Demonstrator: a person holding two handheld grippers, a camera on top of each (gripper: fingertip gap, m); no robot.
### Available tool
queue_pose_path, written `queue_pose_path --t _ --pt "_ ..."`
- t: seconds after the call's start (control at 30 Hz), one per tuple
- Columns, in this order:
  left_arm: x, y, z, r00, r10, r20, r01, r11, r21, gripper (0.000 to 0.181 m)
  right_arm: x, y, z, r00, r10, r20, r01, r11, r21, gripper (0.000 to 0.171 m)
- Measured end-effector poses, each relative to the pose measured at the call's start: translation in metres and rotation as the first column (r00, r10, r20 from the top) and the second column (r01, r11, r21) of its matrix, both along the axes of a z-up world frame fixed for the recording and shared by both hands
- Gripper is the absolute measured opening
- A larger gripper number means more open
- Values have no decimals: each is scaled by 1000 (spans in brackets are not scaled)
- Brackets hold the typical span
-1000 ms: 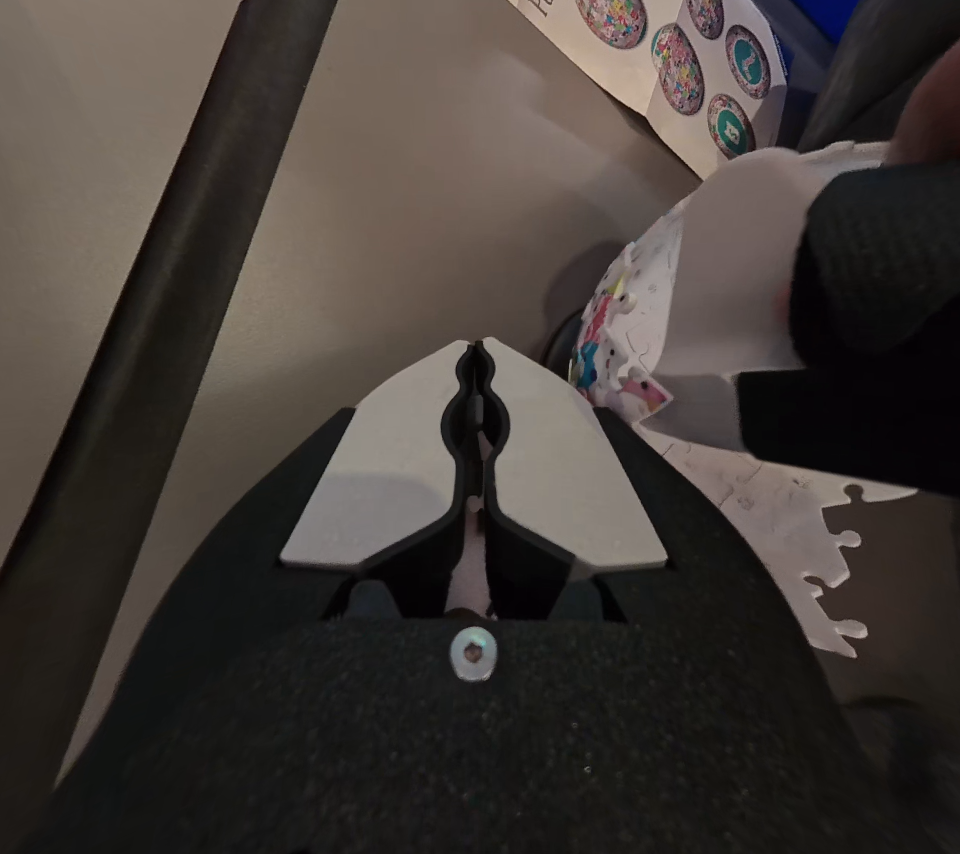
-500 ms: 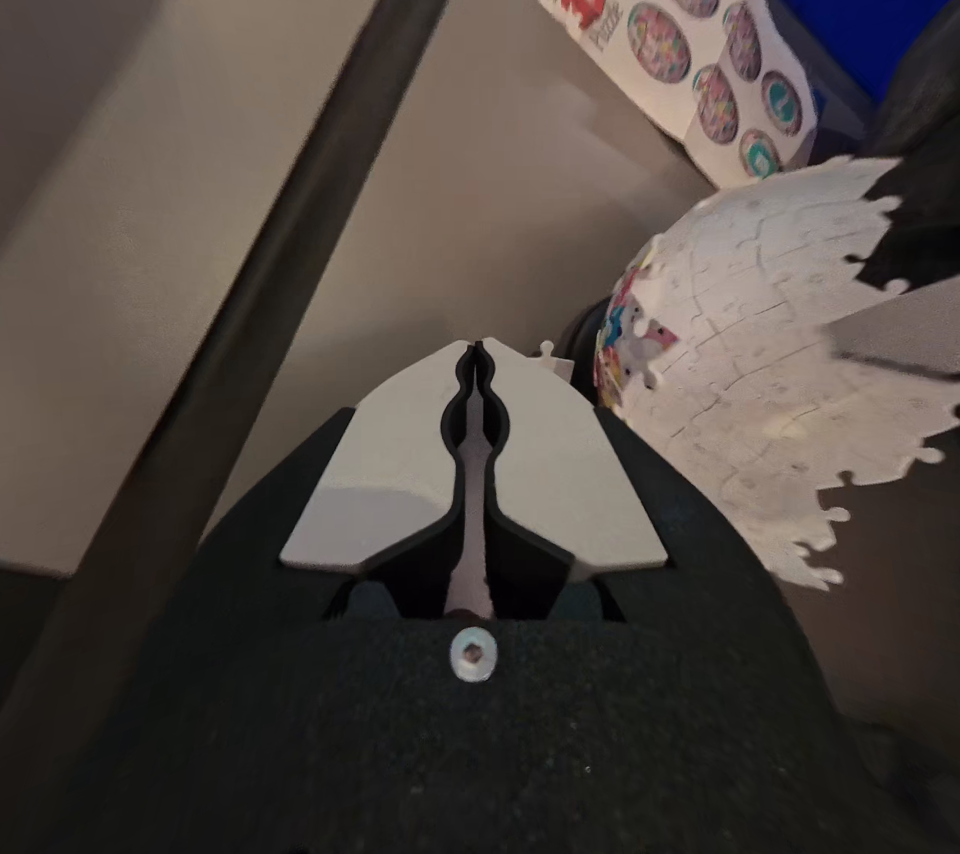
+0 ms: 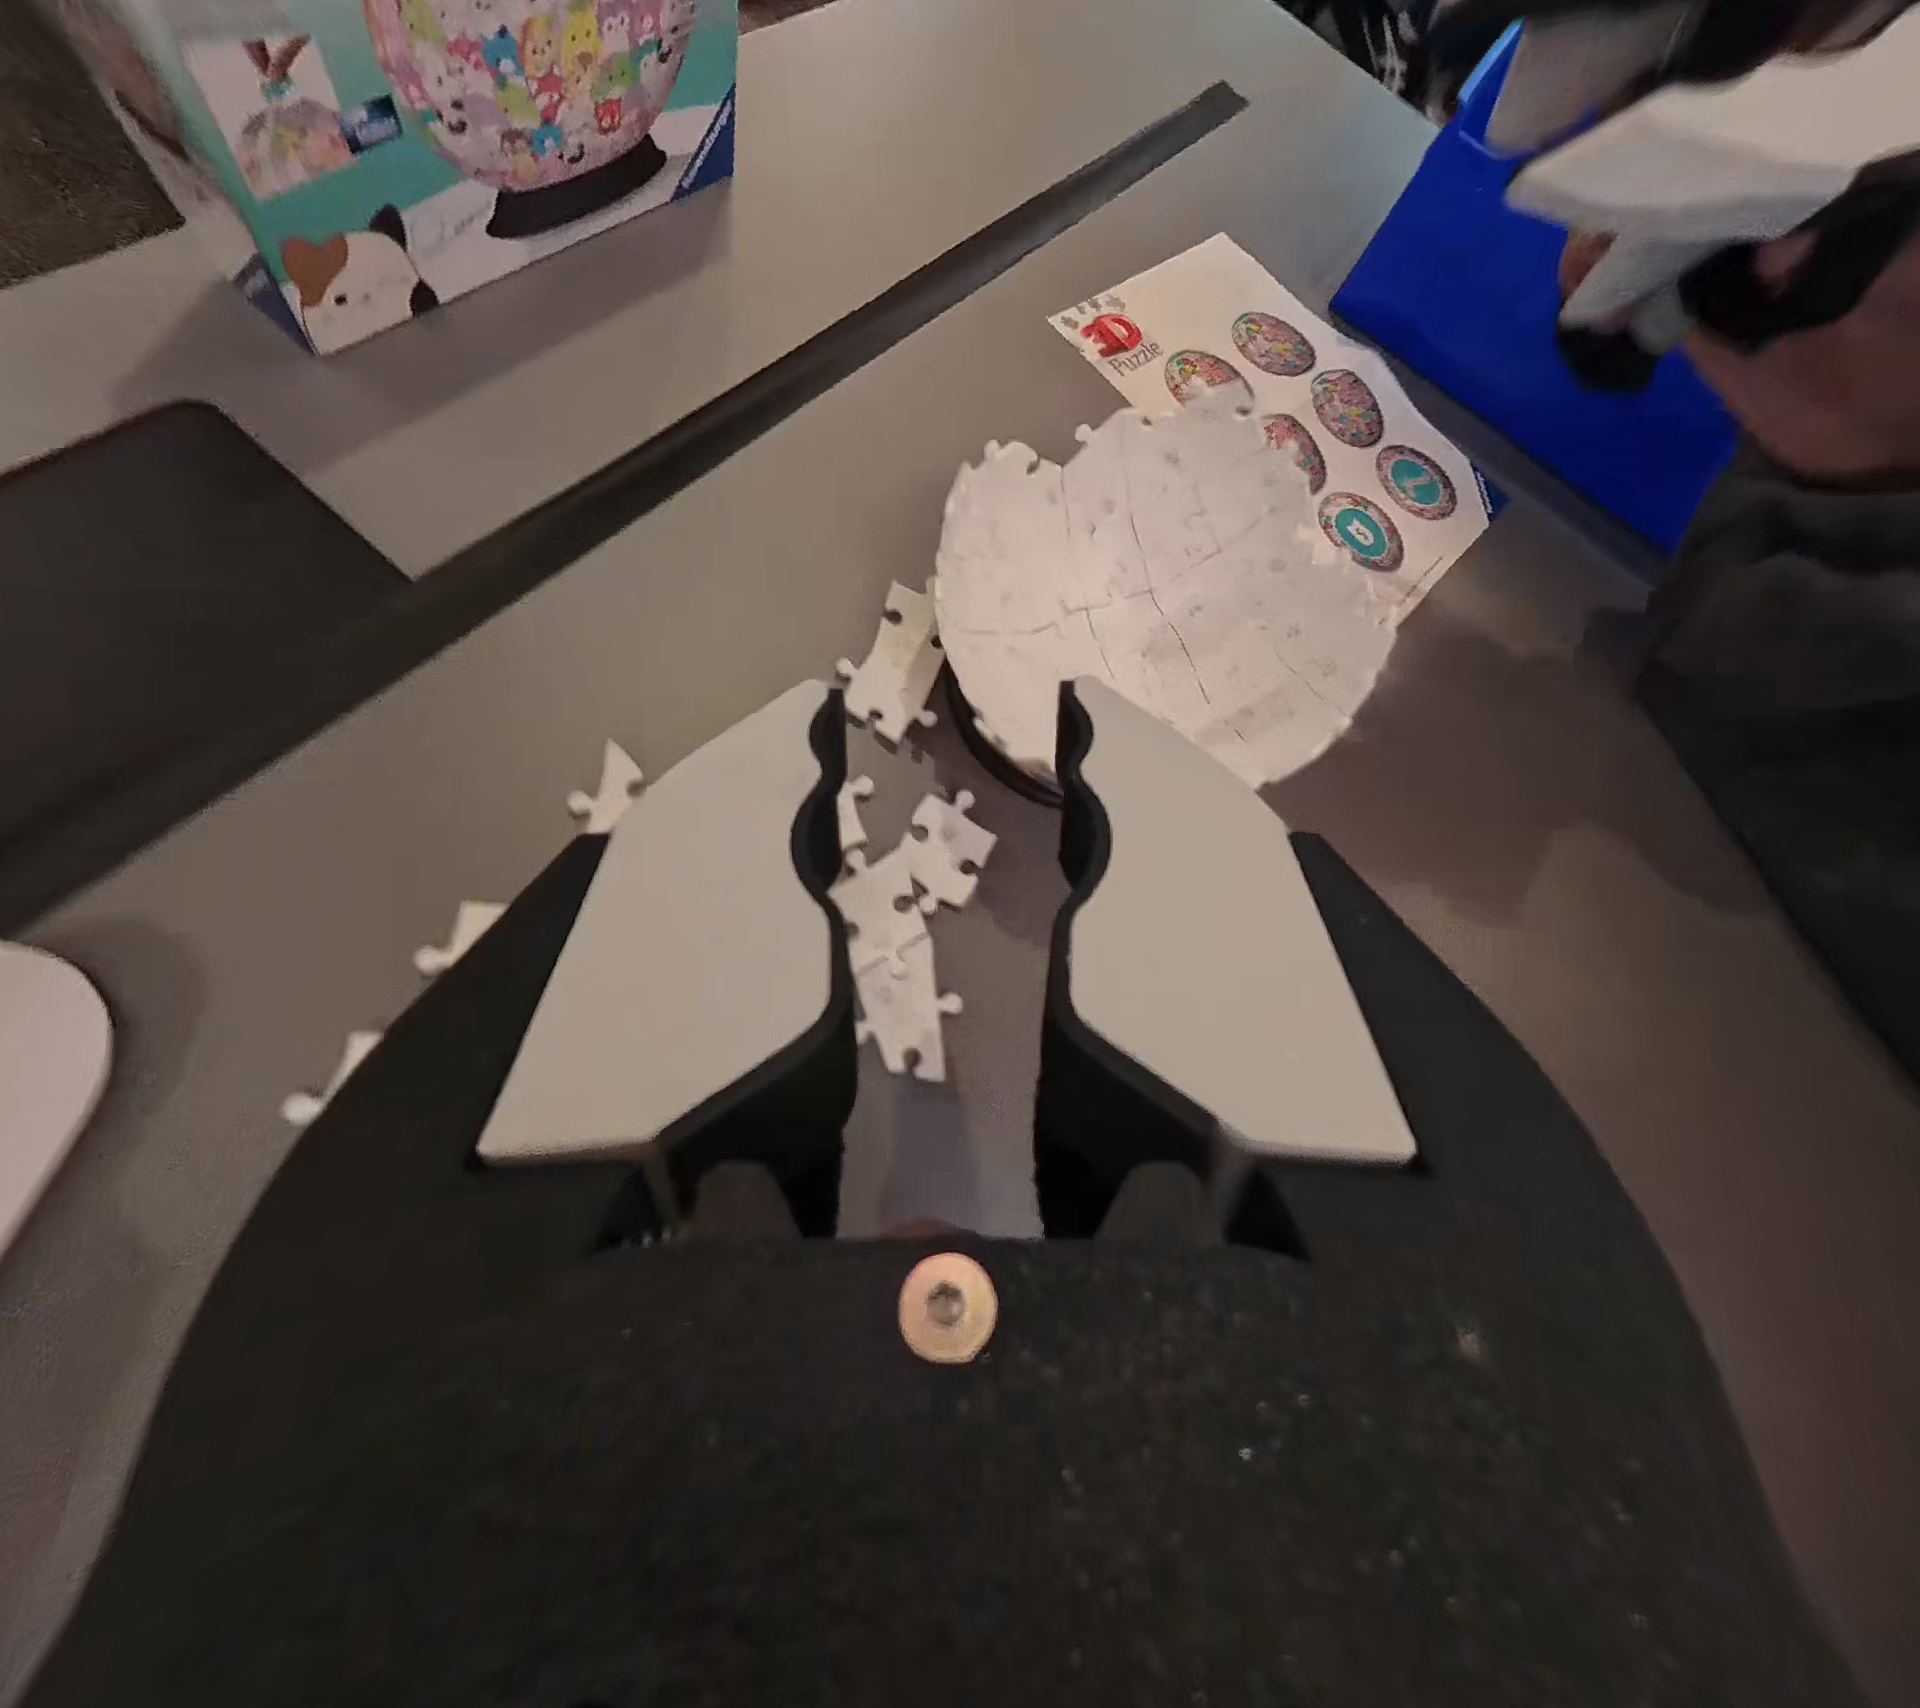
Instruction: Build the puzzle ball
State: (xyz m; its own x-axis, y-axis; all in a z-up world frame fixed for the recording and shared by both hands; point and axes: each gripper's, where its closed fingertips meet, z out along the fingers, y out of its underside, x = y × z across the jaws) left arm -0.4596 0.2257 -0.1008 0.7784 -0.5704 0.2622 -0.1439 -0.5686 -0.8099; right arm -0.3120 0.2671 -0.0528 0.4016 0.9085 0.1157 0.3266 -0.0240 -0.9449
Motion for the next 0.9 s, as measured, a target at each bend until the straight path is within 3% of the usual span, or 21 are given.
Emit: queue_pose_path --t 0.13,0.2,0.27,0.43,0.57,0.67,0.9 --pt "10 -39 -15 999 32 24 -34 997 63 41 28 -41 -46 991 -40 -127 26 994 -110 48" --pt "17 -58 -26 1000 8 -8 -8 996 93 49 31 -70 -72 995 -3 -96 -13 986 -164 60" --pt "22 -84 -45 998 -8 -59 11 998 55 62 34 -101 -96 999 37 -34 -43 985 -169 60" --pt "19 -125 -74 989 32 -143 -24 998 55 63 29 -164 -99 991 126 52 -122 990 -68 60" --pt "1 -114 -76 966 143 -217 -128 988 82 64 34 -208 -96 979 199 41 -194 977 -92 60" --pt "-7 -93 -76 954 215 -208 -211 977 41 55 50 -230 -99 977 201 66 -196 978 -74 60" --pt "-22 -53 -110 909 187 -373 -214 976 -33 50 94 -234 -100 991 115 71 -111 991 -69 56"
